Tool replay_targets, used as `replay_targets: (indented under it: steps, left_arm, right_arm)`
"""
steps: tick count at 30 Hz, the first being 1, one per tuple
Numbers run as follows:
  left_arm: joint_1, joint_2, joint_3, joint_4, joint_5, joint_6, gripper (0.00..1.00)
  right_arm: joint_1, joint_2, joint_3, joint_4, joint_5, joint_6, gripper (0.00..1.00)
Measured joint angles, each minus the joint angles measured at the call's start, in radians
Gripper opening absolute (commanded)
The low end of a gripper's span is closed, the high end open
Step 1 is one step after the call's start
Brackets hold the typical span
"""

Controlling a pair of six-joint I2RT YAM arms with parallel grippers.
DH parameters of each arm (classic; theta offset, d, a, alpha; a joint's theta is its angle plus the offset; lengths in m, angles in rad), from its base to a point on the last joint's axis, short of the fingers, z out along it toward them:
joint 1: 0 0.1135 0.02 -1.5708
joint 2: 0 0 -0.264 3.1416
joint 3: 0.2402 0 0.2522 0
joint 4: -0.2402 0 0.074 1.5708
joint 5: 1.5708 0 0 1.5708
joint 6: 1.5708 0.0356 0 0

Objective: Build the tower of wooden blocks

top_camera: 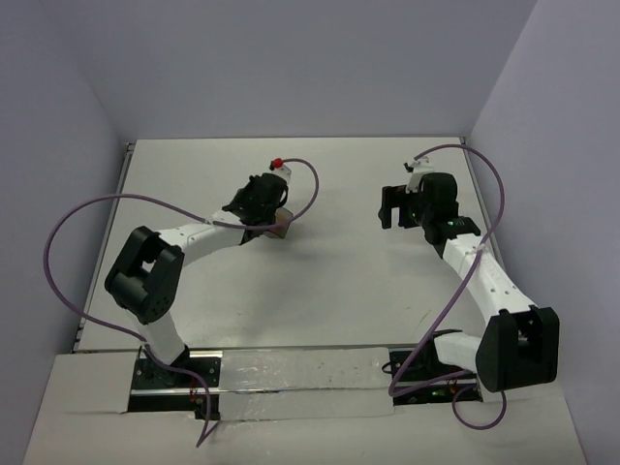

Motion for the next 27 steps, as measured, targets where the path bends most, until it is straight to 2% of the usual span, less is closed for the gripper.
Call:
replay_targets:
  steps: [7,11,18,23,27]
  left_arm:
    - [-0.089,-0.012,-0.091,0.175,-0.172,0.157,0.0]
    - [-0.125,-0.012,-0.097,0.206,-0.221,0.204,0.0]
    - [-0.168,-0.012,-0.18,0.372,-0.295,0.36,0.0]
    - [-0.223,-0.008,-0.288,0.633,-0.335,0.614,0.0]
    - [-0.276,0.067,-0.37,1.019,-0.36,0.923,0.0]
  right_arm:
    - [0.0,-0.009,0.0,0.0,0.003,-0.003,1.0]
    - [0.0,-0.009,0.0,0.0,0.003,-0.003,1.0]
    - [0.0,-0.009,0.0,-0.001,0.007,-0.003,1.0]
    - [0.0,-0.009,0.0,0.0,0.014,-0.003,1.0]
    - [0.0,-0.009,0.0,-0.001,0.02,-0.003,1.0]
